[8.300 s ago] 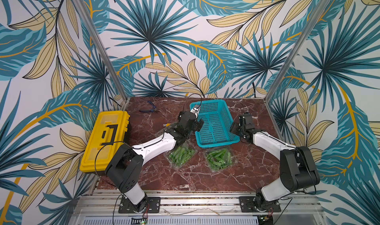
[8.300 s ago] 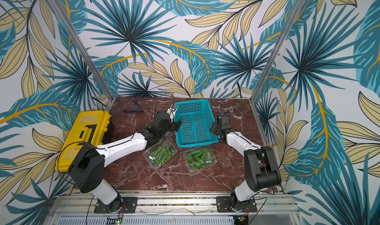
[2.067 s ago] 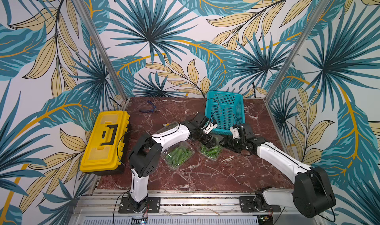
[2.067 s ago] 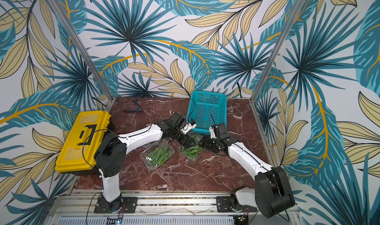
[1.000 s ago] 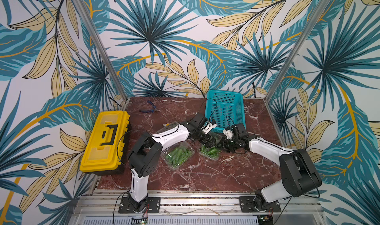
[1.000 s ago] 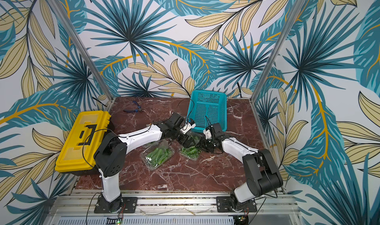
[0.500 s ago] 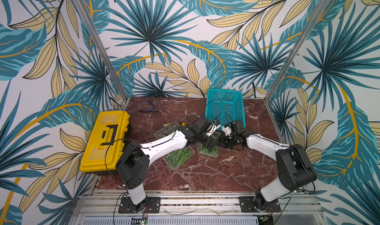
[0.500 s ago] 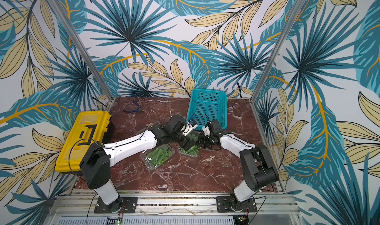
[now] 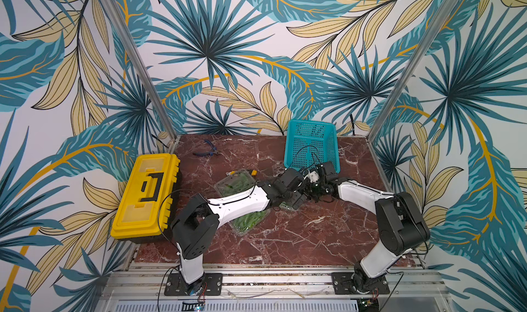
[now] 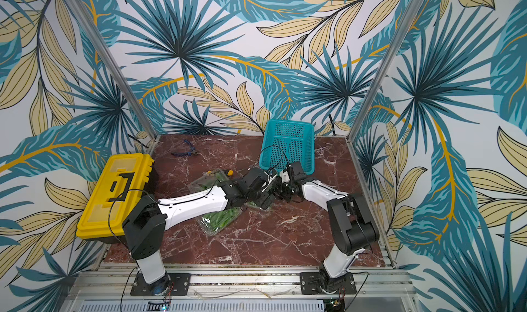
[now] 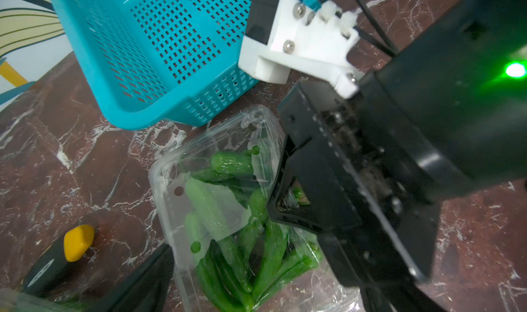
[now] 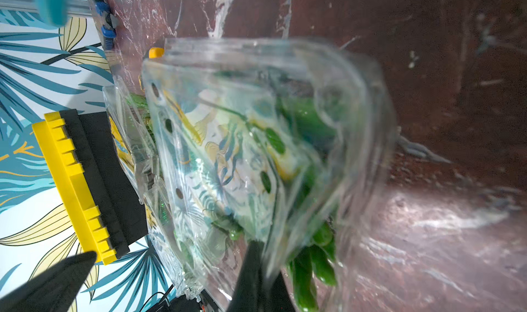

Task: Take small green peppers out of containers
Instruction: Move the packing box to the center of the board, then open the packing box at the center of the board.

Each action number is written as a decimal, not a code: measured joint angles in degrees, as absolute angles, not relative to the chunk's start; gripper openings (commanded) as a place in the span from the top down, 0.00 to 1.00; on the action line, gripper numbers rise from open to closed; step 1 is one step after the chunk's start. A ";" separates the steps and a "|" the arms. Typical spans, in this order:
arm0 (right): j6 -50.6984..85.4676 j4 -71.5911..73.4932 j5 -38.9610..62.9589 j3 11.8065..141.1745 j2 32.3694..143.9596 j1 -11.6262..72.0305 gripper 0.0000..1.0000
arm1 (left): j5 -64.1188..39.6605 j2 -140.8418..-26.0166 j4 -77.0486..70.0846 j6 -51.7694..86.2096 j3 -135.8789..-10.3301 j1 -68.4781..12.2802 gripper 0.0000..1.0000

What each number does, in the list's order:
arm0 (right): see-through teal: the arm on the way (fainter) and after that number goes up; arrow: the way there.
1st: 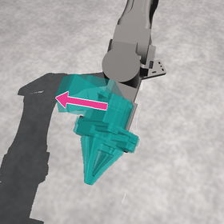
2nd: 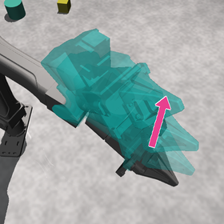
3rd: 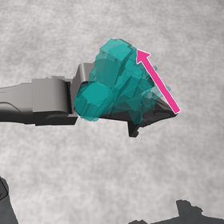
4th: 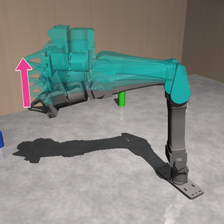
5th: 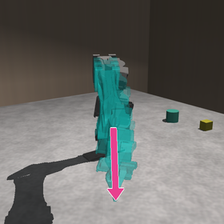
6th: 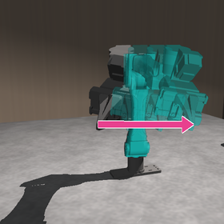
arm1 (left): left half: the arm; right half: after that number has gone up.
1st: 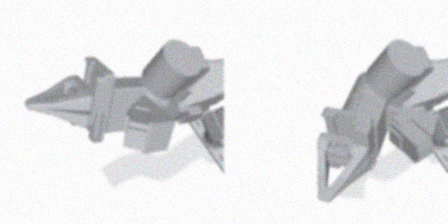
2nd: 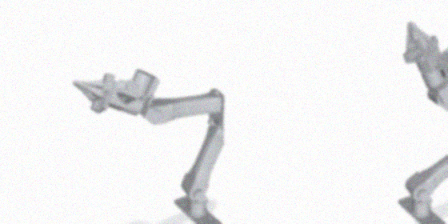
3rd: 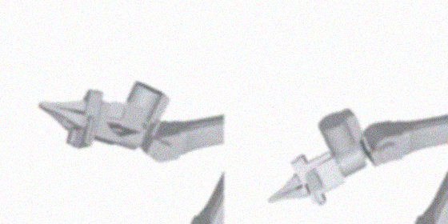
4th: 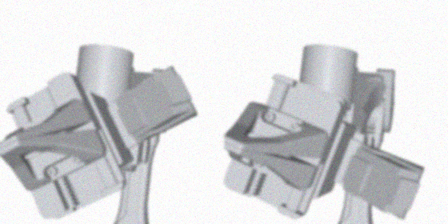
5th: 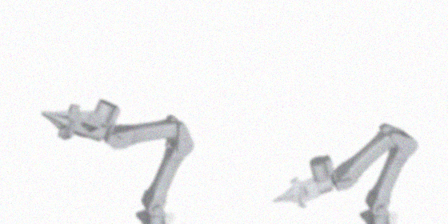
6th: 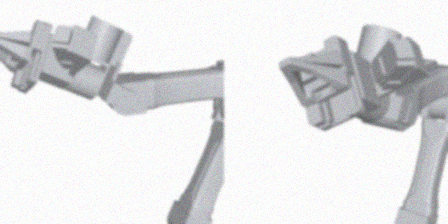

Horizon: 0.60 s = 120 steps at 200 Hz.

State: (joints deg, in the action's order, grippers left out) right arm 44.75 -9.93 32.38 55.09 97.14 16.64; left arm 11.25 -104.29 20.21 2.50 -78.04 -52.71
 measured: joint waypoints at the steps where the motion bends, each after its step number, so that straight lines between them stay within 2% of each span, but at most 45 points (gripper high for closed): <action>1: 44.82 -9.93 32.40 55.09 97.17 16.64 1.00 | 11.38 -104.31 20.21 2.52 -78.04 -52.75 0.06; 18: 46.11 -9.28 32.71 55.09 97.25 16.64 1.00 | 12.51 -104.51 19.88 2.85 -77.91 -53.30 0.11; 79: 50.52 -5.96 34.61 55.05 97.93 16.67 1.00 | 15.42 -103.39 13.54 3.66 -69.84 -54.19 0.06; 120: 52.82 -3.75 34.83 54.61 97.95 16.67 1.00 | 16.80 -102.10 11.84 3.97 -68.77 -54.19 0.07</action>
State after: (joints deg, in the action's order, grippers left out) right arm 52.82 -3.75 34.83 54.61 97.95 16.67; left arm 16.80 -102.10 11.84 3.97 -68.77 -54.19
